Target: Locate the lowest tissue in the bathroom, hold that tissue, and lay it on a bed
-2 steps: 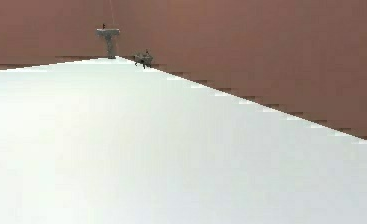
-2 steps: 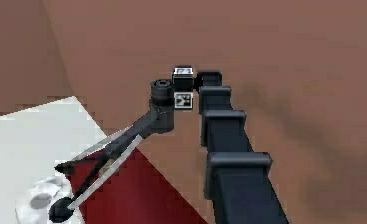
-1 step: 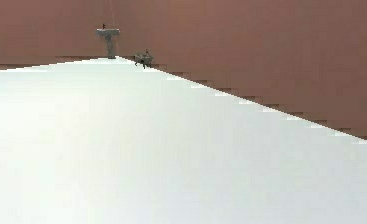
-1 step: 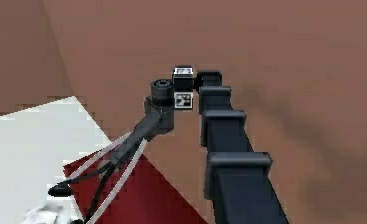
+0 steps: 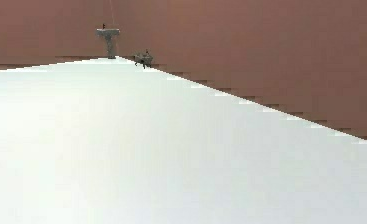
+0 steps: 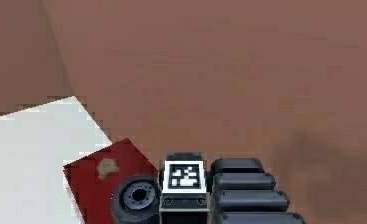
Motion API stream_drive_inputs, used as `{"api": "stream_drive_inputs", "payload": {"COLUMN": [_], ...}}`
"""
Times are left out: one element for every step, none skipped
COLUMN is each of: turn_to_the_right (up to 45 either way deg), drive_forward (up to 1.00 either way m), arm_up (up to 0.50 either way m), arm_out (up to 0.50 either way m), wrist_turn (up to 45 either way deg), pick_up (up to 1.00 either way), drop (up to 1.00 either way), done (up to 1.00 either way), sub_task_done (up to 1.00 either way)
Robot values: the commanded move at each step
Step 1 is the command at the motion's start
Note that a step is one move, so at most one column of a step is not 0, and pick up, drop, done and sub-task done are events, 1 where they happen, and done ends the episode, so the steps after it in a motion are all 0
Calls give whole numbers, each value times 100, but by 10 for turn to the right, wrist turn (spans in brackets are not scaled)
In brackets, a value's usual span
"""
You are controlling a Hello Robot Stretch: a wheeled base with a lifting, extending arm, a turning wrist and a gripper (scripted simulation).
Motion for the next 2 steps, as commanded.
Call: {"api": "stream_drive_inputs", "payload": {"turn_to_the_right": [-450, -450], "drive_forward": [0, 0], "arm_up": [0, 0], "arm_out": [0, 0], "wrist_turn": [0, 0], "pick_up": [0, 0], "drop": [0, 0], "done": [0, 0], "sub_task_done": [0, 0]}}
